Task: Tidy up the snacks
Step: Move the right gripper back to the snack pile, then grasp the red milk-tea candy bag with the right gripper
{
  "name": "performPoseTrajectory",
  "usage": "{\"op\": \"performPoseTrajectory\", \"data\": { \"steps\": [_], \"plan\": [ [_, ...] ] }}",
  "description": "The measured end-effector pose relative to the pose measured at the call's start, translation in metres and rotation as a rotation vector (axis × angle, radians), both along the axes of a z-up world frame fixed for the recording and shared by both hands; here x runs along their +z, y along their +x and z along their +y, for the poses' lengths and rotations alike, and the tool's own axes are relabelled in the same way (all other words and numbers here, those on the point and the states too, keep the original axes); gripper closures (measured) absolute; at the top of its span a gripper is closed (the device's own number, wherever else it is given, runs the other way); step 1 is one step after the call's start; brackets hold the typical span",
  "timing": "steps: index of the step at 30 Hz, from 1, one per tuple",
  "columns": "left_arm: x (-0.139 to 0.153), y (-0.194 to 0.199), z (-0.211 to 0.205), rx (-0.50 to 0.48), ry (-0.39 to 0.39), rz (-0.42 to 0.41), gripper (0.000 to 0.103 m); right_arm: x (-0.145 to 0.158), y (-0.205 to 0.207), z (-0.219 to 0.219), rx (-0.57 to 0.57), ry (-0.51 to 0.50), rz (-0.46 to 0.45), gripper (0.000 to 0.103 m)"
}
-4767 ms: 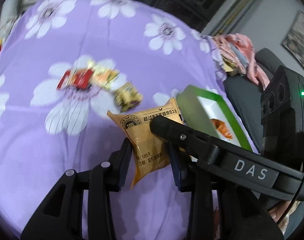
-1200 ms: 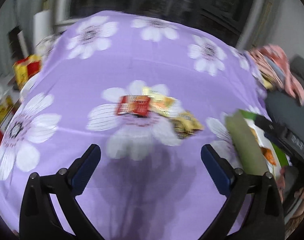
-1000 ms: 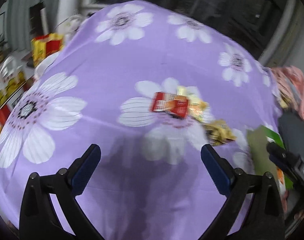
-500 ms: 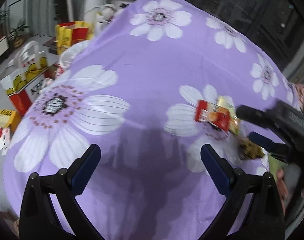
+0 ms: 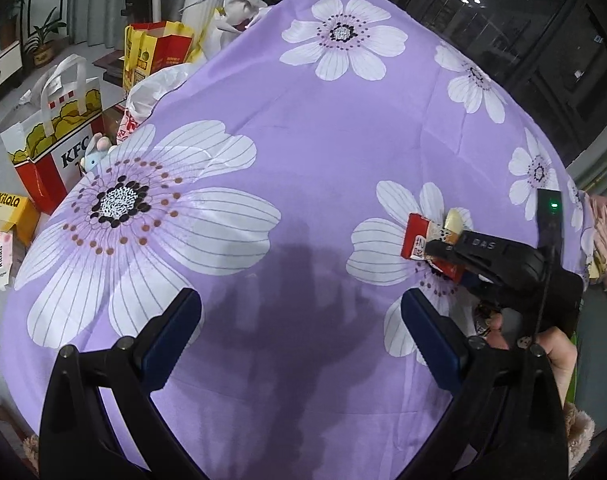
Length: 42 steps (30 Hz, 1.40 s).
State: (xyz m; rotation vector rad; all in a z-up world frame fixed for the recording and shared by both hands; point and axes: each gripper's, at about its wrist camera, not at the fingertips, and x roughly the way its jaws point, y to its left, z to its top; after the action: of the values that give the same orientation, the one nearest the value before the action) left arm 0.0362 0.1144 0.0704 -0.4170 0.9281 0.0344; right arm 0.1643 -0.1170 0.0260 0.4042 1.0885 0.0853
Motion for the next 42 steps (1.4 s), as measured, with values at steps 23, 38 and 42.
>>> {"op": "performPoseTrajectory", "data": {
  "steps": [23, 38, 42],
  "plan": [
    [-0.019, -0.006, -0.047, -0.193, 0.051, 0.083, 0.003, 0.014, -0.151, -0.031, 0.255, 0.016, 0.112, 0.085],
    [-0.032, -0.025, -0.116, -0.464, -0.076, 0.107, 0.023, 0.029, -0.163, -0.084, 0.089, 0.105, 0.009, 0.042],
    [-0.036, -0.027, -0.126, -0.471, -0.085, 0.125, 0.028, 0.018, -0.162, -0.082, 0.089, 0.136, 0.034, 0.042]
  ]
}}
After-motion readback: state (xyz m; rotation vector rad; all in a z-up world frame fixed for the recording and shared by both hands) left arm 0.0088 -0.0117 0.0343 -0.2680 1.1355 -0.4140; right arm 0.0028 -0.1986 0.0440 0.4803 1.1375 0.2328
